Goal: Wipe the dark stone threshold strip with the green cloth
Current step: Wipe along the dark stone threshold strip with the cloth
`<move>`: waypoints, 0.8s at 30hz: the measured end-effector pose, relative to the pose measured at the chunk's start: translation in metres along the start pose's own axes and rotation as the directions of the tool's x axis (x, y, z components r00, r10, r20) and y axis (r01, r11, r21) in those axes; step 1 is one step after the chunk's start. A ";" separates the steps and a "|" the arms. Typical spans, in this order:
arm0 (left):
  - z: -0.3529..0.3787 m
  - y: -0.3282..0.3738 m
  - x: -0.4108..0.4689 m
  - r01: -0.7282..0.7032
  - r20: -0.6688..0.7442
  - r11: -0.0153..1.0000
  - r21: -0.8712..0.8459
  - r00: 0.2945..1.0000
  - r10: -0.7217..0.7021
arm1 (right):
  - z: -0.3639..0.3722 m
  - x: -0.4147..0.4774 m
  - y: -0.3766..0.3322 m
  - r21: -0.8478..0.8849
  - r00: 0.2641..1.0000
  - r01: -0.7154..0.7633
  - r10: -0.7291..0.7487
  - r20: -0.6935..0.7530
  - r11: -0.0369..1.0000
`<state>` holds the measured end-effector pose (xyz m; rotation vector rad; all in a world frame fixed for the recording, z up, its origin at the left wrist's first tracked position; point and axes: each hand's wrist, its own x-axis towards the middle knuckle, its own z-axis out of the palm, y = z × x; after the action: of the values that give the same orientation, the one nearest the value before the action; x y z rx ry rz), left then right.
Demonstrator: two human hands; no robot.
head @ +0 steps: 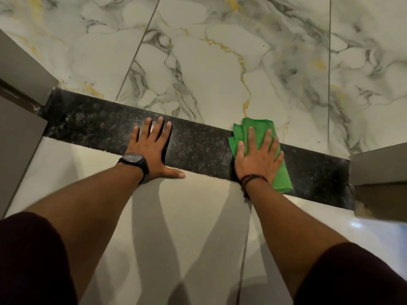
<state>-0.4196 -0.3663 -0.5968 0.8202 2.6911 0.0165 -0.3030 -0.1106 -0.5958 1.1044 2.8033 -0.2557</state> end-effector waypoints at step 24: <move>0.012 0.152 0.028 -0.213 0.062 0.977 -0.011 0.975 0.213 | -0.019 -0.011 0.171 -0.034 0.970 -0.237 0.235 -0.058 0.971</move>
<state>-0.3553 -0.2252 -0.6004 1.0856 2.5320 0.0454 -0.1786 0.0086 -0.5948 1.4399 2.6728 -0.1473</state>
